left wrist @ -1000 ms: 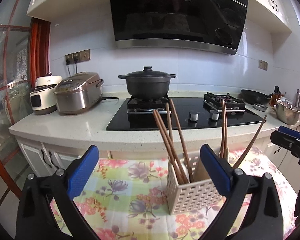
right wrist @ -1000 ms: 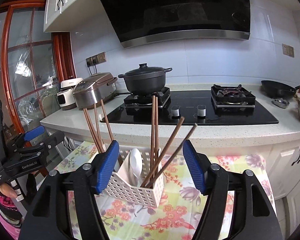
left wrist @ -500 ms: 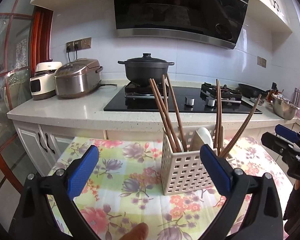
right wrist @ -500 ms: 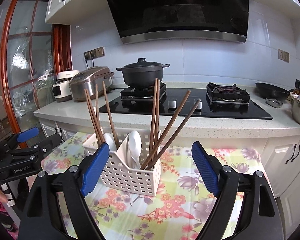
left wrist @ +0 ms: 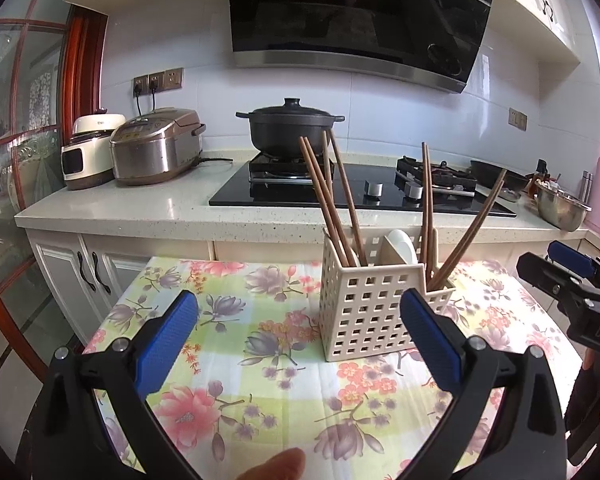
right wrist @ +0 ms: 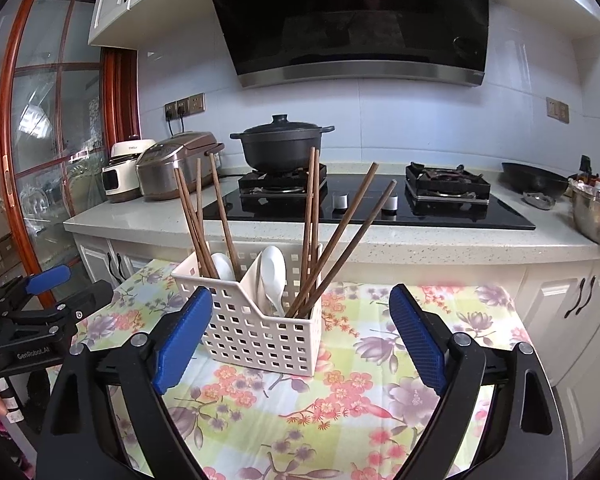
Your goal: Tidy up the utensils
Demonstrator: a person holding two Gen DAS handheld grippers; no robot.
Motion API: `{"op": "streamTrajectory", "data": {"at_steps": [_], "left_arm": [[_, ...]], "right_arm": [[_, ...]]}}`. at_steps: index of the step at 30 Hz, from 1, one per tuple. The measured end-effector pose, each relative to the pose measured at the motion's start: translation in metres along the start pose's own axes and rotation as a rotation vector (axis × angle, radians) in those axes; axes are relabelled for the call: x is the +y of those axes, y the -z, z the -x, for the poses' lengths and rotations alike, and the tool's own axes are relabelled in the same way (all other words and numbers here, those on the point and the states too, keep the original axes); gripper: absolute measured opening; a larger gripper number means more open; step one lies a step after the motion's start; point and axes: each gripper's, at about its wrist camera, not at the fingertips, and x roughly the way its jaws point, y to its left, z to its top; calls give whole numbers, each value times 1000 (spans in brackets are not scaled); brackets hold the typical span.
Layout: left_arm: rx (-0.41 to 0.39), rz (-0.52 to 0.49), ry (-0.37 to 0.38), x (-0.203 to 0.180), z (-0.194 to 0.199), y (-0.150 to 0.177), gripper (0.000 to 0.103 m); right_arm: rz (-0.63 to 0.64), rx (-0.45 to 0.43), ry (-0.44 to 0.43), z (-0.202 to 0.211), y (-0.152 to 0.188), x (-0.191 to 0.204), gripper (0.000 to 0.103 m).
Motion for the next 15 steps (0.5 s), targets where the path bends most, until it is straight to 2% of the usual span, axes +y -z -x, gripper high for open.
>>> {"op": "streamTrajectory", "data": {"at_steps": [9, 15], "left_arm": [[-26, -22, -4, -6, 25, 5, 98], [-37, 5, 7, -3, 50, 14, 98]], "right_arm": [[14, -11, 29, 24, 7, 7, 84], [30, -20, 31, 48, 12, 17, 84]]}}
